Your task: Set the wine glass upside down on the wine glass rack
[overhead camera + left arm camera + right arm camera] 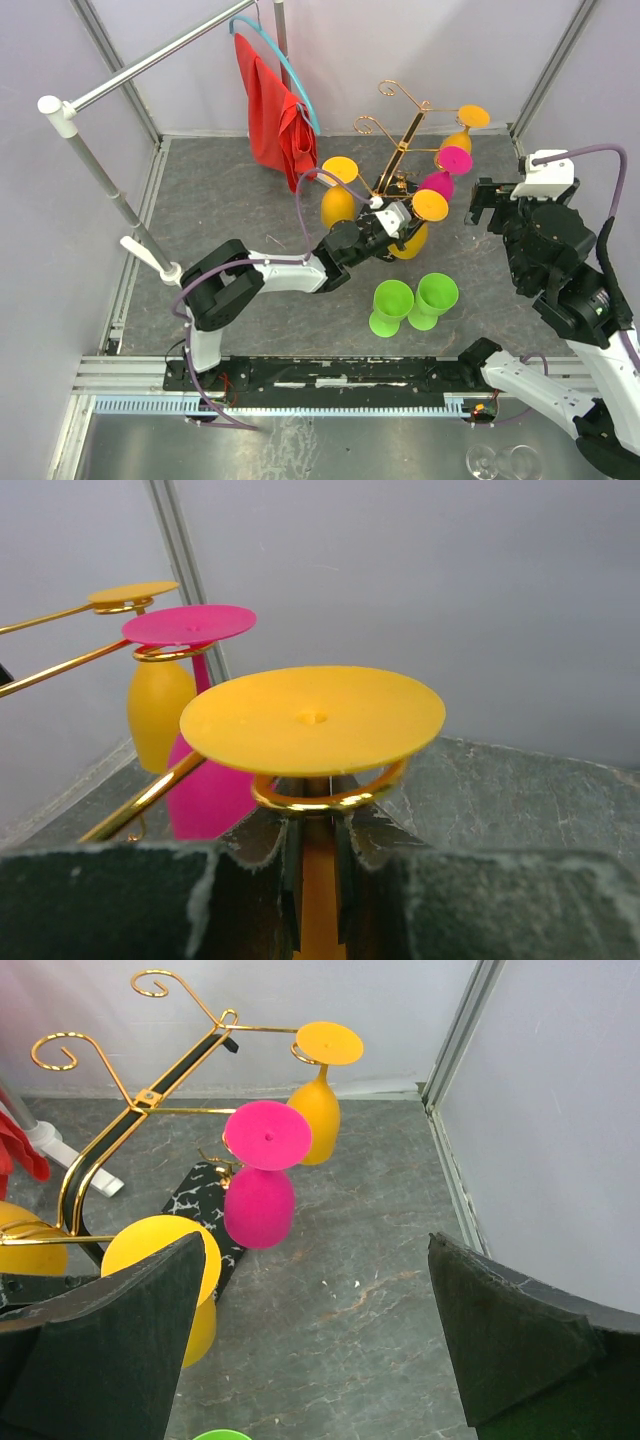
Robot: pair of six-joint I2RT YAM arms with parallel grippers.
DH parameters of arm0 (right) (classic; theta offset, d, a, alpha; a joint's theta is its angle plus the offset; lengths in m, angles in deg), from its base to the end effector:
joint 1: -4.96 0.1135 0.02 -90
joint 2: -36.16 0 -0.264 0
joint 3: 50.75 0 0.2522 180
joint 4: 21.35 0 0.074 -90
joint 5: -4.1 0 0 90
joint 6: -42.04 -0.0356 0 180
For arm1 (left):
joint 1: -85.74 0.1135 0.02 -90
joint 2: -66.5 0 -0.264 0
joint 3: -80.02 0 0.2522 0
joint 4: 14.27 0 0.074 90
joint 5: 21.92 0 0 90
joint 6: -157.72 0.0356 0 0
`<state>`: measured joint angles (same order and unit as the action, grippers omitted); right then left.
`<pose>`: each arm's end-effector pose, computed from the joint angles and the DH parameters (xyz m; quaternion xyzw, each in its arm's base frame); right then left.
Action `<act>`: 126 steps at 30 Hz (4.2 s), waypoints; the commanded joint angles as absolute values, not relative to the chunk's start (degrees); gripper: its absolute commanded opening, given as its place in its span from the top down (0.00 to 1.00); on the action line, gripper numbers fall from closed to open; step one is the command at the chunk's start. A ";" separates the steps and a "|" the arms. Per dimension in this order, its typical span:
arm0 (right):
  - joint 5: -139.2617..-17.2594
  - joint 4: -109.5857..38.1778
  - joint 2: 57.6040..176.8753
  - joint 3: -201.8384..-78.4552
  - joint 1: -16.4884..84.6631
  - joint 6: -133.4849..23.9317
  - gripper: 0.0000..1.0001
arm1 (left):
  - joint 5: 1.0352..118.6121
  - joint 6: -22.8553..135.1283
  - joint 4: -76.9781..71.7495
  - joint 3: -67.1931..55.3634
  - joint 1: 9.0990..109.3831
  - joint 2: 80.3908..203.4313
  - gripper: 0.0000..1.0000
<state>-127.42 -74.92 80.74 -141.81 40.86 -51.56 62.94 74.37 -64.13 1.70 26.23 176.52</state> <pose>0.0993 0.0428 0.4693 0.0305 0.7384 -0.0408 0.6724 0.2149 -0.3713 0.2631 0.3503 0.4712 -0.3837 0.7128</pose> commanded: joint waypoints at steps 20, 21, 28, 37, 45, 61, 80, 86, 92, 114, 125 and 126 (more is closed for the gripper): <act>-126.01 -74.25 86.81 -142.70 41.00 -52.40 0.00 | 70.56 78.15 -66.76 14.51 24.06 164.88 0.41; -125.35 -74.56 87.42 -143.30 41.04 -53.20 0.00 | 70.99 78.12 -66.76 14.81 24.12 164.58 0.32; -122.83 -73.33 88.37 -143.94 41.00 -55.26 0.00 | 75.13 79.41 -67.23 18.27 24.12 162.00 0.14; -117.71 -74.72 98.13 -150.05 41.04 -59.33 0.00 | 81.80 82.15 -63.68 23.95 24.07 154.14 0.10; -116.96 -69.49 106.22 -151.30 41.00 -62.39 0.00 | 88.94 79.96 -43.94 27.49 24.10 135.25 0.09; -115.79 -64.93 120.15 -155.64 41.03 -66.44 0.00 | 93.54 79.23 -28.96 30.12 24.08 115.08 0.07; -108.16 -84.30 125.66 -161.72 35.22 -62.52 0.00 | 93.95 79.64 -27.99 29.96 24.08 116.06 0.05; -108.04 -86.90 126.09 -161.63 33.50 -59.87 0.00 | 94.00 79.36 -27.44 29.97 24.12 115.43 0.05; -106.68 -89.32 125.98 -163.29 30.79 -56.08 0.00 | 93.97 79.42 -27.23 29.61 24.08 115.92 0.05; -103.05 -88.95 117.30 -162.01 25.17 -51.30 0.00 | 93.67 78.76 -27.58 29.10 24.12 117.31 0.04; -97.09 -98.06 113.21 -168.60 25.18 -51.54 0.11 | 96.92 77.73 -22.08 25.60 24.13 120.31 0.01; -96.54 -99.15 111.88 -168.08 25.16 -51.81 0.12 | 97.20 77.28 -20.69 24.49 24.18 120.82 0.01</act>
